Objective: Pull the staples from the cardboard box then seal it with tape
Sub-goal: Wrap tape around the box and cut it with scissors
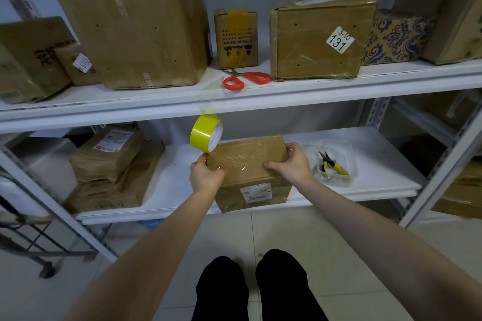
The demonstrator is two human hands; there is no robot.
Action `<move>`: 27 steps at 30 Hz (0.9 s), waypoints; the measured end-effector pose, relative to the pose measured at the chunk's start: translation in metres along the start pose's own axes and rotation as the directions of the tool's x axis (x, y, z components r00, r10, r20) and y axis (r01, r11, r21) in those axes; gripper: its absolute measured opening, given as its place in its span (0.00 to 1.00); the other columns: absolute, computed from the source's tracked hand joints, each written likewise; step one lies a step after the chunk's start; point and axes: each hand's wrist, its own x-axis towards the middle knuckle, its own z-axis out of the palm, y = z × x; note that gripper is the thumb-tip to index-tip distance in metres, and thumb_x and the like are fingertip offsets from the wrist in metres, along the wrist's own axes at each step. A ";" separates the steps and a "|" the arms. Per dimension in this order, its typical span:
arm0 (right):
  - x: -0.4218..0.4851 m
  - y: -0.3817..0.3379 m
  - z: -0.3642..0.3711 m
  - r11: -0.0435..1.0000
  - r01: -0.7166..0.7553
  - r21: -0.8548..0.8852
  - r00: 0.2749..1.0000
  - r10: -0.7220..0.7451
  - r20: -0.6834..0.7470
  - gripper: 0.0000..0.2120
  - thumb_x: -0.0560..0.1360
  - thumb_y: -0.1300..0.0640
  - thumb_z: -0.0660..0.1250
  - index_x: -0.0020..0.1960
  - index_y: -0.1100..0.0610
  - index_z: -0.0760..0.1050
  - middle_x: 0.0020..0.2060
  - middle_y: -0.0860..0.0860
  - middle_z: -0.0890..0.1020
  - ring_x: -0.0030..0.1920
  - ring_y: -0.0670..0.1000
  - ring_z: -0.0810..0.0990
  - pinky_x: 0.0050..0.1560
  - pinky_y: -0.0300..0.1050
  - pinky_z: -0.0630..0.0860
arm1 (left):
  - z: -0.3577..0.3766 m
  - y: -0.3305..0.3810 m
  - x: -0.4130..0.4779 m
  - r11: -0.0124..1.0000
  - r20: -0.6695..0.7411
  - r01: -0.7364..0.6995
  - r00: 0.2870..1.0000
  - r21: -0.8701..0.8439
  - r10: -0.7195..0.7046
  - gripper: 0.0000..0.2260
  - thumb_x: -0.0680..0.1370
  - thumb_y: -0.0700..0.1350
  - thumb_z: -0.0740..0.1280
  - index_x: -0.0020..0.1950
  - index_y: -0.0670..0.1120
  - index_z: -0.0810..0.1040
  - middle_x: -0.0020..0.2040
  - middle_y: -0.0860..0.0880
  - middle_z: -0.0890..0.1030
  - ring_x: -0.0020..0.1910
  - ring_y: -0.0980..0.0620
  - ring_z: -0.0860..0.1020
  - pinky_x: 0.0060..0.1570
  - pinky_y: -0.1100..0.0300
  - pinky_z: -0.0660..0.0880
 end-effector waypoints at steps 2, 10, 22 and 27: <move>0.002 -0.006 0.002 0.999 -0.039 0.004 0.999 0.039 0.000 0.33 0.62 0.55 0.80 0.63 0.54 0.68 0.51 0.46 0.75 0.51 0.49 0.76 0.56 0.44 0.75 | -0.001 0.005 -0.001 0.999 -0.013 0.018 1.000 0.031 -0.018 0.33 0.60 0.52 0.74 0.64 0.48 0.73 0.60 0.47 0.75 0.57 0.43 0.77 0.58 0.48 0.76; 0.005 -0.009 0.002 0.996 -0.084 -0.018 0.996 0.085 0.035 0.31 0.63 0.56 0.78 0.62 0.52 0.66 0.54 0.48 0.77 0.54 0.51 0.77 0.56 0.46 0.76 | 0.007 0.009 0.000 0.992 -0.064 0.072 0.996 0.101 -0.066 0.36 0.65 0.50 0.77 0.68 0.49 0.64 0.66 0.46 0.66 0.65 0.42 0.68 0.60 0.49 0.69; -0.012 -0.028 0.007 0.932 -0.121 -0.343 0.992 0.105 -0.065 0.34 0.62 0.45 0.77 0.60 0.54 0.63 0.48 0.48 0.74 0.49 0.53 0.76 0.46 0.47 0.75 | 0.014 0.017 -0.005 0.979 -0.109 0.125 0.988 0.162 -0.108 0.34 0.68 0.48 0.73 0.68 0.44 0.59 0.68 0.43 0.64 0.67 0.40 0.64 0.59 0.47 0.69; -0.019 -0.030 0.007 0.904 -0.131 -0.407 0.990 0.102 -0.093 0.34 0.61 0.43 0.77 0.57 0.54 0.62 0.47 0.47 0.72 0.51 0.54 0.76 0.42 0.45 0.70 | 0.013 0.019 -0.007 0.975 -0.082 0.167 0.984 0.145 -0.156 0.33 0.67 0.46 0.74 0.66 0.44 0.60 0.66 0.42 0.64 0.66 0.40 0.64 0.58 0.49 0.69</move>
